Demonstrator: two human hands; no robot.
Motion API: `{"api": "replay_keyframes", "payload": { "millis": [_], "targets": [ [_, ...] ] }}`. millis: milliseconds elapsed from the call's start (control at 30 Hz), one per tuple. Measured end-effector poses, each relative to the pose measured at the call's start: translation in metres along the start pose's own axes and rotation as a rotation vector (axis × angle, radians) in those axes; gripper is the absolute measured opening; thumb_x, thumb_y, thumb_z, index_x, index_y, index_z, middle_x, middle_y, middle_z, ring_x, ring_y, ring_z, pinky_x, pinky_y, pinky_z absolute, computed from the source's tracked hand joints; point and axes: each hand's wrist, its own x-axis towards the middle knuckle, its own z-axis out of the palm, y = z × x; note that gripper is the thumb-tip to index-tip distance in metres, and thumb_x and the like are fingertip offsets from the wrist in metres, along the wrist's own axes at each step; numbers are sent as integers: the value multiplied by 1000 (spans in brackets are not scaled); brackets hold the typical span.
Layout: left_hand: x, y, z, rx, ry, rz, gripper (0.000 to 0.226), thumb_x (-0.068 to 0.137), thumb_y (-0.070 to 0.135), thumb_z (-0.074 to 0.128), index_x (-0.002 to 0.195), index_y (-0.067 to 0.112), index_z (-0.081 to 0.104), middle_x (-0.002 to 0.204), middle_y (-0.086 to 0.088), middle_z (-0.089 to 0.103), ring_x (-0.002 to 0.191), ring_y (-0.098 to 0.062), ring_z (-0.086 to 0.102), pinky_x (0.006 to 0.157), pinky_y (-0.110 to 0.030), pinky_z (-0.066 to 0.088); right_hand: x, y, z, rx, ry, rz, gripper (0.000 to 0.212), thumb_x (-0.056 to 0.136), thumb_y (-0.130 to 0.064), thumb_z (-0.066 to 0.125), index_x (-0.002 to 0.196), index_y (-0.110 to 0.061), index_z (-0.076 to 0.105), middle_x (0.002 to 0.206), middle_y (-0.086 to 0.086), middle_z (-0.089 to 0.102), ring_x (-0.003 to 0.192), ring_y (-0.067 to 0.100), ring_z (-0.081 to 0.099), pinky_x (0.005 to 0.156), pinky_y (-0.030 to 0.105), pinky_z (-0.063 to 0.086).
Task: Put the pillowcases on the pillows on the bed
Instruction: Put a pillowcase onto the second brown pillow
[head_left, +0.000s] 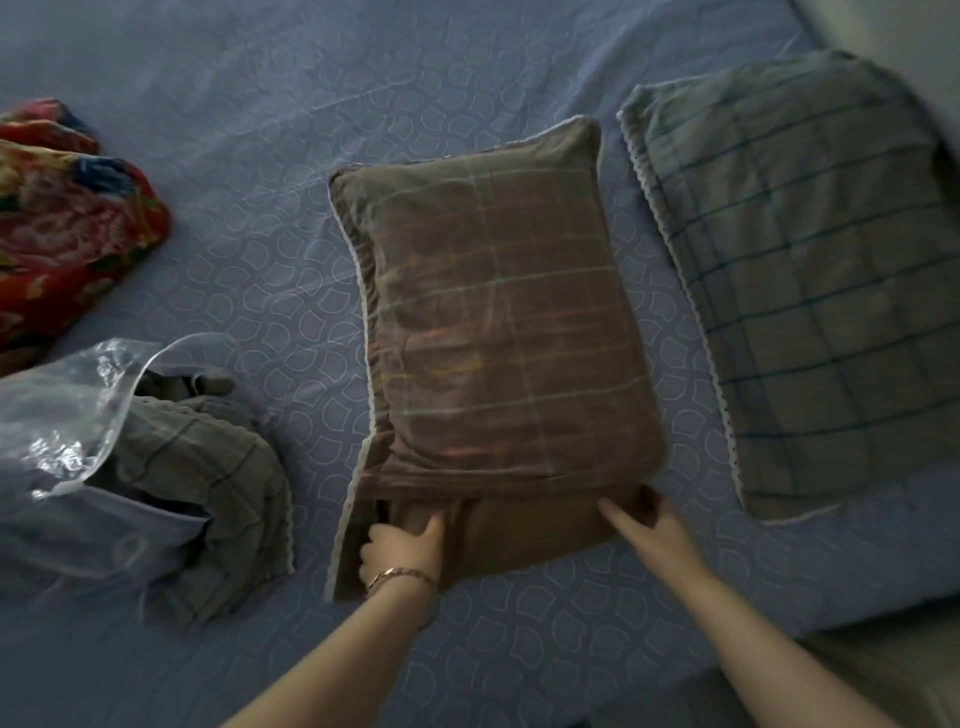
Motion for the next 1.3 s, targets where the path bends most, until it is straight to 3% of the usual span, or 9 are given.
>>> {"api": "replay_keyframes", "payload": {
  "millis": [100, 267, 433, 567, 667, 767, 1033, 1200, 1300],
  "targets": [
    [-1, 1, -8, -14, -131, 92, 28, 89, 26, 53, 92, 0, 59, 85, -13, 57, 84, -28, 52, 74, -30, 41, -19, -12, 26, -67, -82, -96, 53, 65, -22, 83, 110, -12, 57, 116, 5, 60, 94, 10, 59, 78, 12, 47],
    [-29, 56, -20, -429, -441, 112, 18, 86, 5, 50, 68, 9, 51, 64, -11, 47, 58, -21, 50, 43, -22, 47, -63, -45, 78, -818, 137, -318, 122, 37, -77, 70, 125, 2, 36, 124, 11, 39, 121, 29, 37, 107, 36, 30],
    [-37, 89, -38, -682, -587, 273, 25, 94, 6, 44, 71, 10, 52, 60, -7, 54, 56, -17, 51, 42, -21, 46, -48, -93, 77, -766, 307, -371, 72, 61, -53, 69, 109, -4, 45, 113, 13, 56, 108, 32, 52, 90, 37, 40],
    [-9, 65, -30, 239, -96, 847, 20, 90, 25, 47, 77, 15, 59, 84, -6, 65, 84, -26, 58, 73, -30, 42, -35, -117, 43, -670, 212, -350, 65, 67, -44, 71, 115, -7, 46, 119, 15, 58, 111, 33, 54, 84, 34, 43],
    [4, 54, -31, 1045, -8, 832, 47, 93, 49, 36, 131, 23, 44, 138, -8, 44, 128, -30, 39, 104, -38, 33, -35, -128, 24, -570, 220, -382, 56, 66, -41, 71, 107, -9, 51, 112, 14, 61, 103, 34, 56, 76, 32, 41],
    [-2, 52, -29, 1426, -17, 894, 54, 95, 44, 39, 141, 18, 31, 145, -8, 36, 134, -32, 32, 106, -40, 32, -41, -139, 21, -538, 215, -406, 48, 64, -42, 71, 96, -10, 52, 104, 12, 61, 97, 33, 56, 72, 32, 40],
    [3, 27, -62, 1544, 162, 1152, 36, 98, 10, 27, 132, 7, 38, 129, -16, 48, 114, -31, 52, 88, -39, 44, -52, -146, 32, -562, 254, -378, 56, 62, -46, 70, 101, -10, 56, 107, 13, 62, 98, 34, 57, 78, 37, 45],
    [-16, 7, -92, 1486, -65, 1656, 20, 73, 29, 62, 92, 24, 68, 94, 5, 66, 103, -21, 55, 100, -37, 35, -61, -148, 43, -622, 262, -359, 57, 66, -45, 70, 108, -9, 55, 114, 15, 61, 104, 34, 56, 78, 33, 41],
    [-41, -2, -88, 1292, -485, 1406, 24, 79, 29, 54, 99, 18, 62, 104, -5, 65, 103, -29, 57, 89, -32, 45, -71, -153, 58, -671, 272, -384, 60, 70, -46, 68, 113, -8, 51, 118, 15, 59, 110, 34, 55, 81, 33, 41]
  ]
}}
